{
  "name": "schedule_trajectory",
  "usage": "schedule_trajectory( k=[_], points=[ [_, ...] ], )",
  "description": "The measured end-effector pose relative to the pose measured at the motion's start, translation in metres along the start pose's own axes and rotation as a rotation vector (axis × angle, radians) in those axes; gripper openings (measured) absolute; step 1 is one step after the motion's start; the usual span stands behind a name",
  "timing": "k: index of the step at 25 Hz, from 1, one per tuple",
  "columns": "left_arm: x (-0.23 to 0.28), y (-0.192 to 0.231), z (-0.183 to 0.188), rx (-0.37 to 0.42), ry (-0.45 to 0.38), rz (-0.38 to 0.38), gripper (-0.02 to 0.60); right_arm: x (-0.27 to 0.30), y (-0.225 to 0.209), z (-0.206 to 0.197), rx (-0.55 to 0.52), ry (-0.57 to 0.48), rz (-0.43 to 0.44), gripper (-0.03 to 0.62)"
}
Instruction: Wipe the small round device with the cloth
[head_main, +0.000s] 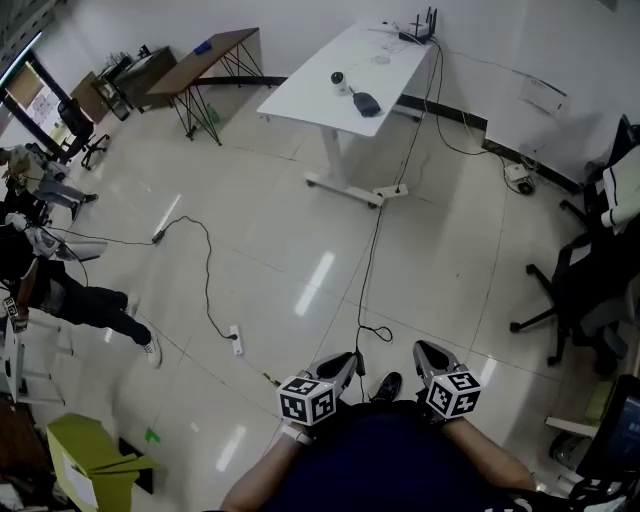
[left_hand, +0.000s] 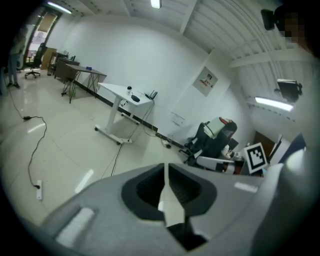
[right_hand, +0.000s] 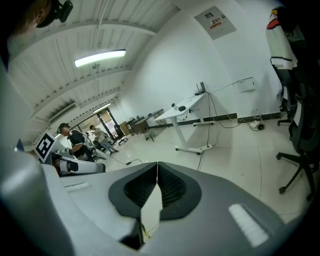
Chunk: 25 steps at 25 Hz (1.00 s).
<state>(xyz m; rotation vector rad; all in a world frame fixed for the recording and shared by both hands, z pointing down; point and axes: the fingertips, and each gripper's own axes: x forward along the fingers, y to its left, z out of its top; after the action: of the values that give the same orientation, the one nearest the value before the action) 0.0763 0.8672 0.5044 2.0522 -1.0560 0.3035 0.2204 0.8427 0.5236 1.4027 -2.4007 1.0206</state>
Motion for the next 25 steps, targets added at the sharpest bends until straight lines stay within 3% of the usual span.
schedule_trajectory(
  k=[14,19,25],
  points=[
    [0.042,0.009,0.033,0.025,0.025,0.013,0.026,0.031,-0.03,0.034,-0.005,-0.022,-0.004,0.012],
    [0.063,0.033,0.056,0.021,0.039,-0.033,0.025,0.058,-0.038,0.049,-0.003,-0.023,-0.056,0.012],
    [0.089,0.067,0.117,0.058,0.039,-0.112,0.025,0.103,-0.04,0.09,-0.002,-0.053,-0.138,0.012]
  ],
)
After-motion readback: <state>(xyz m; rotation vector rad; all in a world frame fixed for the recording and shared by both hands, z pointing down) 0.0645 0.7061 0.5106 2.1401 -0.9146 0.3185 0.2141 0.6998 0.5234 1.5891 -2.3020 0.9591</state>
